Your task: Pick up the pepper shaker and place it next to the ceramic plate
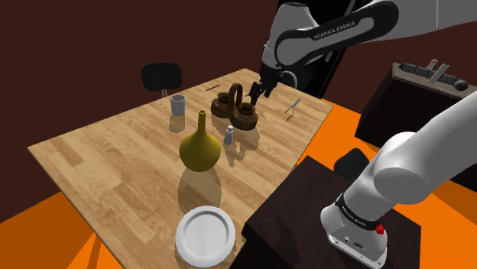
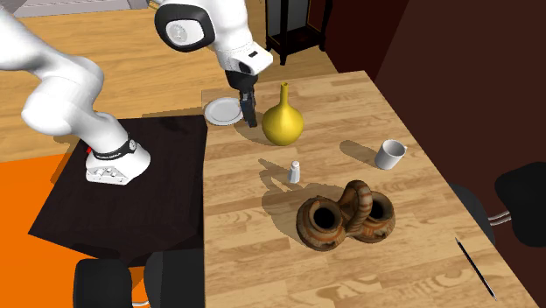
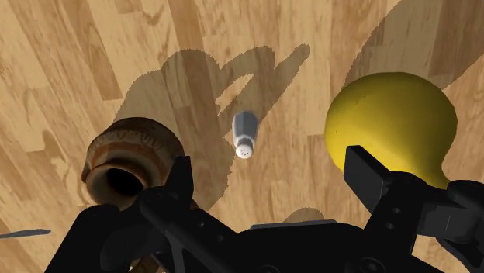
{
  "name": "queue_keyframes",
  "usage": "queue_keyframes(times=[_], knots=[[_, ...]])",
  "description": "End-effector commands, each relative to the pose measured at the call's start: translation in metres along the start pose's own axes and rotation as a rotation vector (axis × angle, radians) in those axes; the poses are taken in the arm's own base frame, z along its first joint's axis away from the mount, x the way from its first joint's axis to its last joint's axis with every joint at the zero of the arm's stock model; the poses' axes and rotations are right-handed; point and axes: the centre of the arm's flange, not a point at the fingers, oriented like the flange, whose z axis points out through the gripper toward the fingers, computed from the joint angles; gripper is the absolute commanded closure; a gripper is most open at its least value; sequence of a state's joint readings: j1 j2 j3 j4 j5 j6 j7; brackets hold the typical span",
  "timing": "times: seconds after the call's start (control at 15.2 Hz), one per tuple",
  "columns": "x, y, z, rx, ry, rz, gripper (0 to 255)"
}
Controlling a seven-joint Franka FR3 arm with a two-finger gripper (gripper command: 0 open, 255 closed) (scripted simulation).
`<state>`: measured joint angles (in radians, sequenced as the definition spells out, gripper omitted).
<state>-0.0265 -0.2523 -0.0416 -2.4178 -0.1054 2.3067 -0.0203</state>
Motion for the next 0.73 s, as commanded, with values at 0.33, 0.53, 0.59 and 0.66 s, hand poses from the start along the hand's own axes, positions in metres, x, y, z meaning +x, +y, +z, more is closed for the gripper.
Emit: queue_keyframes(times=[0.33, 0.53, 0.59, 0.66], knots=[[0.04, -0.003, 0.086, -0.003, -0.013, -0.007, 0], [0.057, -0.002, 0.122, -0.005, -0.019, -0.01, 0], [0.062, -0.002, 0.134, -0.005, -0.021, -0.011, 0], [0.068, -0.002, 0.146, -0.006, -0.023, -0.012, 0]])
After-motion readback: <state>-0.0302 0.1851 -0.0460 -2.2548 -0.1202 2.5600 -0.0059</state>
